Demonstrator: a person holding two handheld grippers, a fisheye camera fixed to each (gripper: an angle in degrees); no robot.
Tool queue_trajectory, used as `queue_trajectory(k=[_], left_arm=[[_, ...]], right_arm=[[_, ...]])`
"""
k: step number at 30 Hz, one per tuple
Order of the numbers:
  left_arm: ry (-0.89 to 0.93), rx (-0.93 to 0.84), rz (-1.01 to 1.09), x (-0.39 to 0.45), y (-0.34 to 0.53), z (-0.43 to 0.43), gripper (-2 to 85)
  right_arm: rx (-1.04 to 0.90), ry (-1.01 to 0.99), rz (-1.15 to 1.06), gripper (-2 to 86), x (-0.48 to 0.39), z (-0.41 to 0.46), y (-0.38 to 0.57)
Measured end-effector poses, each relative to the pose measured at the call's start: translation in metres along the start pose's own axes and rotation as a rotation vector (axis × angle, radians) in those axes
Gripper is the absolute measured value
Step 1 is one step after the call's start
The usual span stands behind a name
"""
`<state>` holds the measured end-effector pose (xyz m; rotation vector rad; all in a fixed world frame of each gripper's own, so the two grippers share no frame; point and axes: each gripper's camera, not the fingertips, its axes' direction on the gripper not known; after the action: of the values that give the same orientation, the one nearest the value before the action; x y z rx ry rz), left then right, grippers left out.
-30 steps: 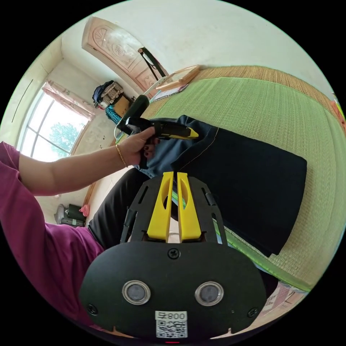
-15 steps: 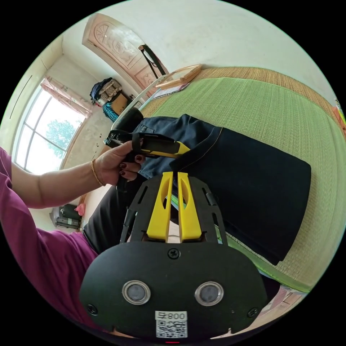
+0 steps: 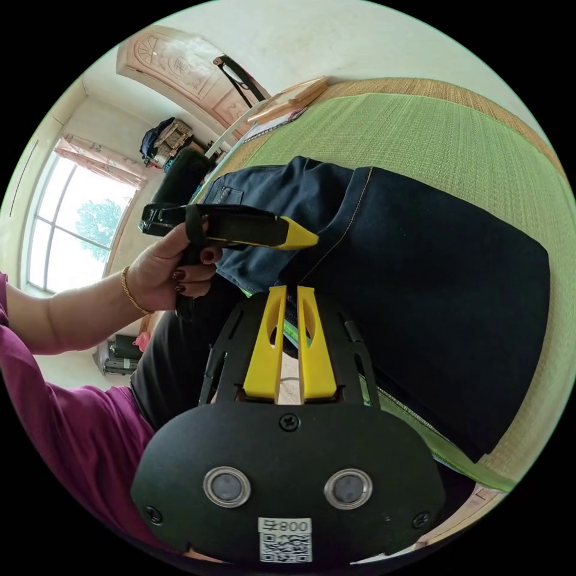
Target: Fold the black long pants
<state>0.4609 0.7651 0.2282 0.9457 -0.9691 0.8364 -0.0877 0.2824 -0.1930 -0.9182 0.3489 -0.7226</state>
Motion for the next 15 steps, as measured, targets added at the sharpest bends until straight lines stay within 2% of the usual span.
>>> queue_trajectory(k=[5, 10, 12, 15], left_arm=[[-0.200, -0.098, 0.043, 0.025, 0.001, 0.020, 0.0], [-0.288, -0.108, 0.128, 0.059, 0.001, 0.026, -0.1], [-0.312, -0.112, 0.144, 0.071, 0.001, 0.028, -0.1], [-0.329, -0.104, 0.151, 0.088, 0.001, 0.028, -0.1]], right_arm=[[-0.002, 0.015, -0.015, 2.3, -0.006, 0.007, 0.011], [-0.008, 0.003, -0.015, 1.0, -0.005, 0.007, 0.018], [0.007, -0.061, -0.024, 0.4, -0.002, -0.006, 0.027], [0.052, 0.039, -0.001, 0.1, 0.005, -0.027, 0.045]])
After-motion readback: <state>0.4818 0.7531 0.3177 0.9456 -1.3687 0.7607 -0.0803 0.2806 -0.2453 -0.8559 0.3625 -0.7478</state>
